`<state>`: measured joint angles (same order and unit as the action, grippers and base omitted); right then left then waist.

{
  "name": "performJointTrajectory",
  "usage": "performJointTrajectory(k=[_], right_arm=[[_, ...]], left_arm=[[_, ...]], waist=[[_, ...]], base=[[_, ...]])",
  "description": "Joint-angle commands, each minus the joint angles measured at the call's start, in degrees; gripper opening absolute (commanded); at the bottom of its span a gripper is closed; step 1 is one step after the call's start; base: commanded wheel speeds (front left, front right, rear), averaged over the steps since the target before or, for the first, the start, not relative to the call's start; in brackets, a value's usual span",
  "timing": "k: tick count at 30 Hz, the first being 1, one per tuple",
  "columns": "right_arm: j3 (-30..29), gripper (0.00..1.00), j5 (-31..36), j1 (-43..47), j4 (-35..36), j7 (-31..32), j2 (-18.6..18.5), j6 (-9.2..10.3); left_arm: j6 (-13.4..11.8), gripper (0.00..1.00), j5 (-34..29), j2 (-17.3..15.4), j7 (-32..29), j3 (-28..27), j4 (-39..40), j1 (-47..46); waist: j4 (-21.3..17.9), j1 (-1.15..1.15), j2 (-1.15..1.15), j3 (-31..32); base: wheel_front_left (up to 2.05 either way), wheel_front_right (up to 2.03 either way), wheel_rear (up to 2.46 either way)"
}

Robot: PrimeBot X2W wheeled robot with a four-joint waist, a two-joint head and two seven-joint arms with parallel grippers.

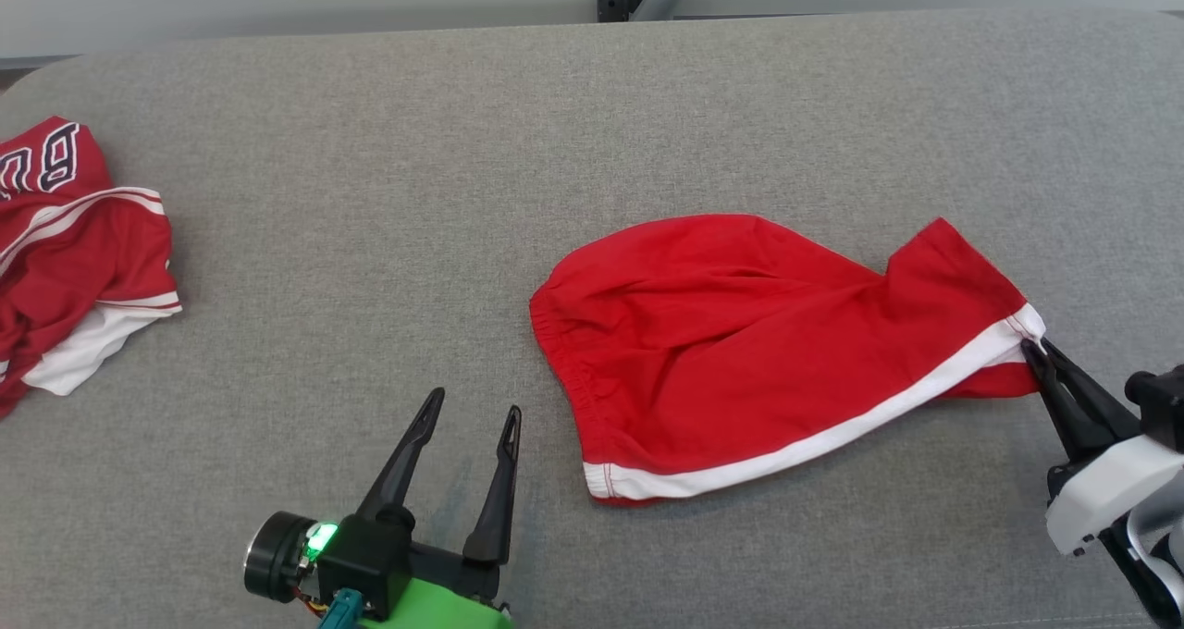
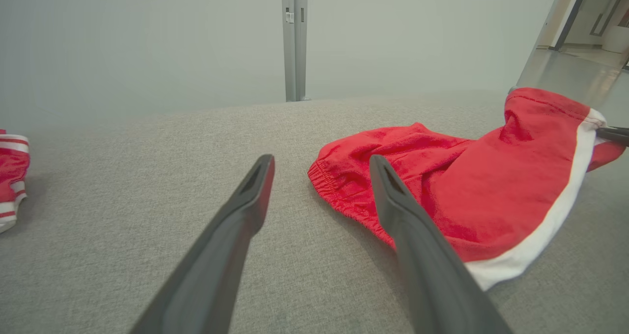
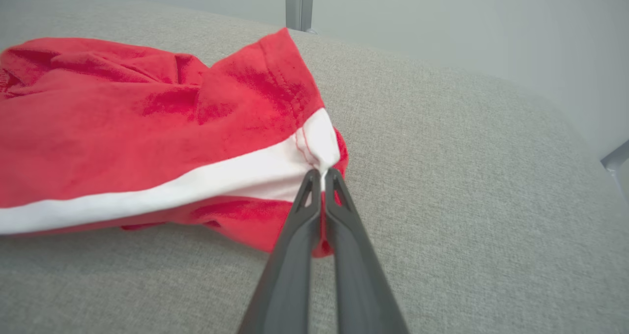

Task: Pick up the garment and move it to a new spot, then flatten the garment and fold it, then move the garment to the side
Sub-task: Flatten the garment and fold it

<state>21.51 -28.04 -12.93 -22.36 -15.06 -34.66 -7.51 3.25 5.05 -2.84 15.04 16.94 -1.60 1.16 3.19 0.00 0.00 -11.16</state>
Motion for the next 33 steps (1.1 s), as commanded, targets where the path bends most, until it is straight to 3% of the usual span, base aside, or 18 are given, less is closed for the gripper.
performJointTrajectory(k=[1, 8, 17, 31, 32, 33], right_arm=[[-1.5, 0.0, -0.1, 2.3, 2.0, -0.2, -0.2, 0.04], [-6.5, 0.0, 2.1, 7.8, 8.7, 1.1, 1.2, 0.04], [-7.6, 0.0, 4.6, 9.5, 10.5, 3.2, 3.3, 0.04], [-6.8, 0.0, 4.7, 10.2, 11.1, 4.6, 3.0, 0.04], [-6.7, 0.0, 4.8, 10.3, 11.1, 4.7, 2.9, 0.04], [-6.7, 0.0, 4.9, 10.3, 11.1, 4.7, 2.9, 0.04]], left_arm=[[1.0, 1.0, 0.8, -0.1, 0.1, 0.1, -0.1, 0.6], [4.0, 1.0, 4.7, -2.1, 0.1, 5.5, -6.8, 0.3], [4.2, 1.0, 13.0, -6.6, 0.1, 16.4, -14.1, -5.2], [4.2, 1.0, 17.1, -7.8, 0.1, 22.6, -20.3, -11.7], [4.2, 0.48, 17.3, -7.9, 0.1, 22.8, -20.3, -11.8], [4.2, 0.13, 17.8, -8.0, 0.1, 23.2, -20.1, -11.9]], waist=[[-0.6, 0.0, 0.0, -0.4], [-1.4, 0.0, 0.0, -1.2], [-1.2, 0.0, 0.0, -1.3], [-2.8, 0.0, 0.0, -0.3], [-2.8, 0.0, 0.0, -0.2], [-2.9, 0.0, 0.0, -0.1]], base=[[0.0, 0.0, 0.0], [0.0, 0.0, 0.0], [0.0, 0.0, 0.0], [0.0, 0.0, 0.0], [0.0, 0.0, 0.0], [0.0, 0.0, 0.0]])
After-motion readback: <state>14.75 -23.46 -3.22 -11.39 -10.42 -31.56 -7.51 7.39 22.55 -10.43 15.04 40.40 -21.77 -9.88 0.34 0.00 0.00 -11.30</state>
